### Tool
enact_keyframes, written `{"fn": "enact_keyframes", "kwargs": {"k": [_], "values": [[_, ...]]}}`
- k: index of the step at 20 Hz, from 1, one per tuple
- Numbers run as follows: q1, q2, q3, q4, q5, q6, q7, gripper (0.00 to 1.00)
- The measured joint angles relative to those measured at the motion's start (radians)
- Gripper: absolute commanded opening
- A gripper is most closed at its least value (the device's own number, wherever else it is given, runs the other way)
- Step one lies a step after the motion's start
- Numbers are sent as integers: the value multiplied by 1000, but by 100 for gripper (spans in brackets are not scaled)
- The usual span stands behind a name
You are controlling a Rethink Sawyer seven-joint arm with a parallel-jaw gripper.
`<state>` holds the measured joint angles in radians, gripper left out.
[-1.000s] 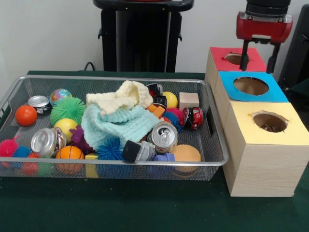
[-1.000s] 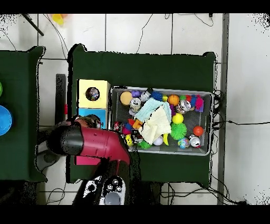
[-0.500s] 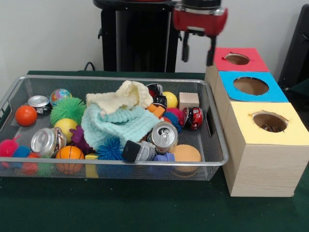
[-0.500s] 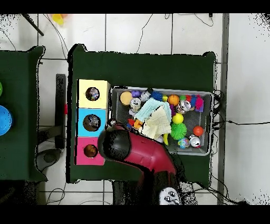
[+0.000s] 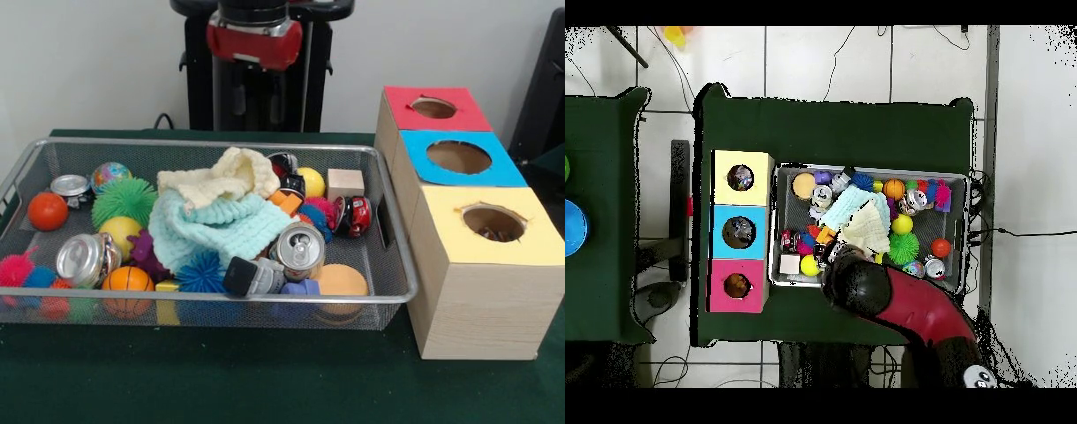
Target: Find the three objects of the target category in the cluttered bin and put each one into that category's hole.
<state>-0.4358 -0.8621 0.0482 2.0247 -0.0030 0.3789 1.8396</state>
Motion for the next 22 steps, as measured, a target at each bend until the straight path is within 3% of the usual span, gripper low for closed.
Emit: {"fn": "enact_keyframes", "kwargs": {"k": [2, 9, 22], "values": [[-61, 19, 38, 0, -65, -16, 0, 100], [-148, 76, 130, 0, -198, -42, 0, 100], [-155, 174, 185, -2, -337, -44, 0, 100]]}}
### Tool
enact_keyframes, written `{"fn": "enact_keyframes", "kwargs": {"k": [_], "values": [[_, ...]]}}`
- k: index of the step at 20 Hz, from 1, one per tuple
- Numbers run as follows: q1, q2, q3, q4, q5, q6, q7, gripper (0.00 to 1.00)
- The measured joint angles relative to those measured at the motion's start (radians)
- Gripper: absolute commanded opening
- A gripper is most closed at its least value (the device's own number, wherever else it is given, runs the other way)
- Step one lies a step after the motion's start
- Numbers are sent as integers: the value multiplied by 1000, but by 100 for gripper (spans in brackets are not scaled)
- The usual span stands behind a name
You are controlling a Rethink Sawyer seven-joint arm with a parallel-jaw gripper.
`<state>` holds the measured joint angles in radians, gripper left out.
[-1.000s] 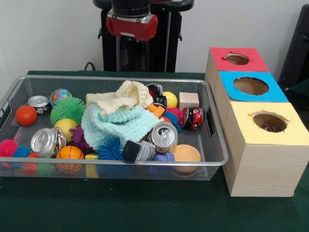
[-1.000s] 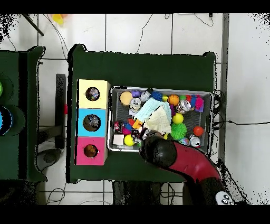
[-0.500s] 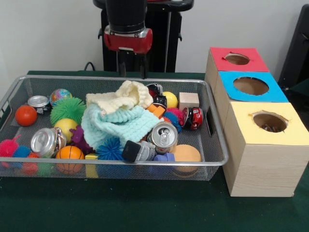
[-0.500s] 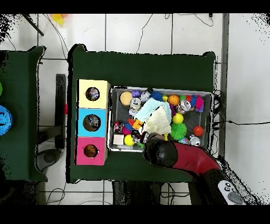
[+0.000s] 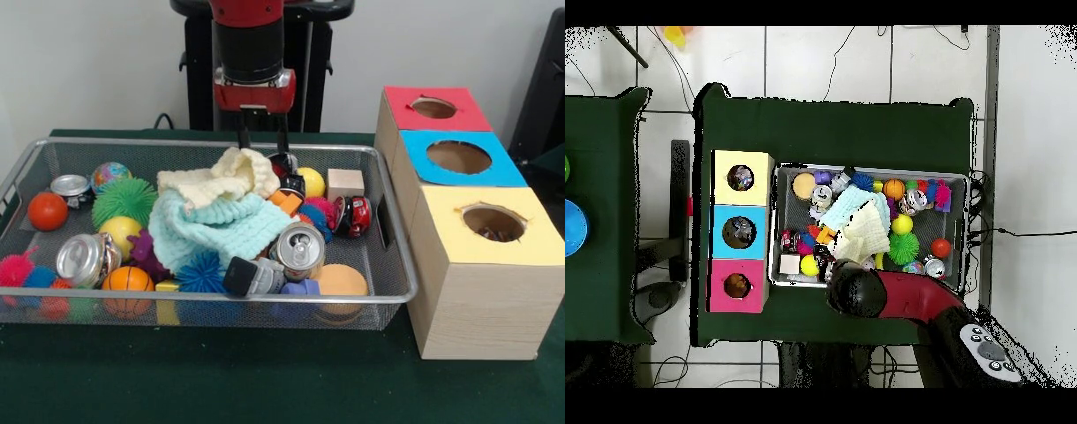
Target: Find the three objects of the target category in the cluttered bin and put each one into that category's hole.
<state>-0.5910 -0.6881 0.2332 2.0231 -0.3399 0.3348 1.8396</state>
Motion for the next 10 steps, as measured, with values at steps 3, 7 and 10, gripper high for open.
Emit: {"fn": "enact_keyframes", "kwargs": {"k": [3, 7, 10], "values": [[-17, 7, 18, -1, -33, 0, 0, 100], [-63, 13, 56, -9, -70, 2, 0, 100], [-80, 22, 66, -19, -88, 2, 0, 100]]}}
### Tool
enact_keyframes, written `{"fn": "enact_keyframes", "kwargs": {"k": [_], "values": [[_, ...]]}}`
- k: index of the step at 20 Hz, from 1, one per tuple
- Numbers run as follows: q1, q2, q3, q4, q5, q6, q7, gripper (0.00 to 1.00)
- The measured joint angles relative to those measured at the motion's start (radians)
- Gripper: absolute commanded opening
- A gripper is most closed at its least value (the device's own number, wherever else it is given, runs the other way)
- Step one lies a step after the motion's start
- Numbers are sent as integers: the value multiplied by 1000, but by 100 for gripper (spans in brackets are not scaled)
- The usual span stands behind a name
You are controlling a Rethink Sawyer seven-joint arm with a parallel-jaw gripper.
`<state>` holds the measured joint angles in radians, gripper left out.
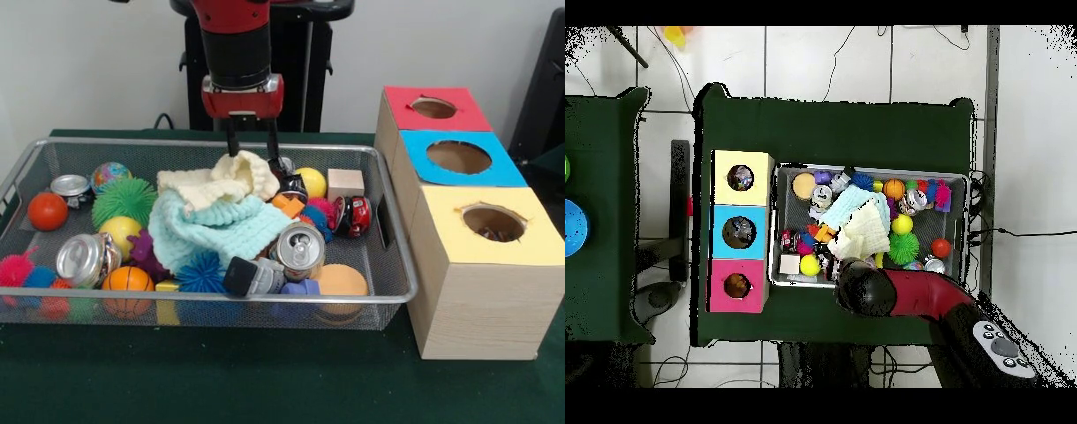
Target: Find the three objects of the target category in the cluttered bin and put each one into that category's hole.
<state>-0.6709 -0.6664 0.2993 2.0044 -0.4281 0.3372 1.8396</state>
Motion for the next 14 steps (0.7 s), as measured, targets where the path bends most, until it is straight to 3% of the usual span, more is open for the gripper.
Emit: {"fn": "enact_keyframes", "kwargs": {"k": [14], "values": [[-68, 105, 40, -77, -117, -1, 0, 100]]}}
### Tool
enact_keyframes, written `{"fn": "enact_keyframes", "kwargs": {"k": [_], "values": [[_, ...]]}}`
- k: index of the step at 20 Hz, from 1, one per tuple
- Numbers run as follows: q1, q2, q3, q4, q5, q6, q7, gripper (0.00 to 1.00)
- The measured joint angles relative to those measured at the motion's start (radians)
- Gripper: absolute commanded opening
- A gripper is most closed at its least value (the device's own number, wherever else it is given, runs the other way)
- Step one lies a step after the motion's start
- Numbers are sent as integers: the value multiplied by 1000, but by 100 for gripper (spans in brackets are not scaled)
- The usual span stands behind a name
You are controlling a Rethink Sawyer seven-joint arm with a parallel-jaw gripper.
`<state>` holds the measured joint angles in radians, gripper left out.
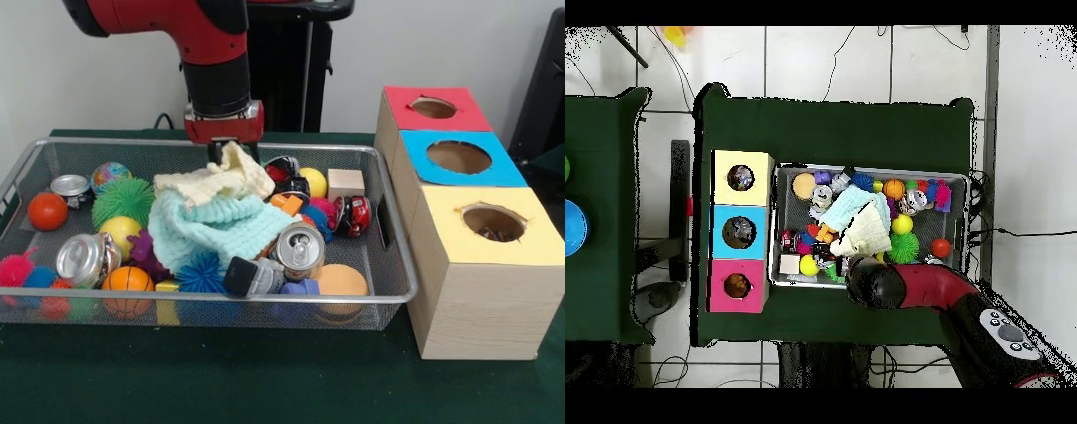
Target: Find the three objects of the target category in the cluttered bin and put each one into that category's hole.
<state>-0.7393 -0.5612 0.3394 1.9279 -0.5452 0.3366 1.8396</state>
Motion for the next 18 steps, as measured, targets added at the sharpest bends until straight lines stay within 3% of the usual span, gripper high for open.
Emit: {"fn": "enact_keyframes", "kwargs": {"k": [18], "values": [[-52, 70, 73, -40, -77, 1, 0, 100]]}}
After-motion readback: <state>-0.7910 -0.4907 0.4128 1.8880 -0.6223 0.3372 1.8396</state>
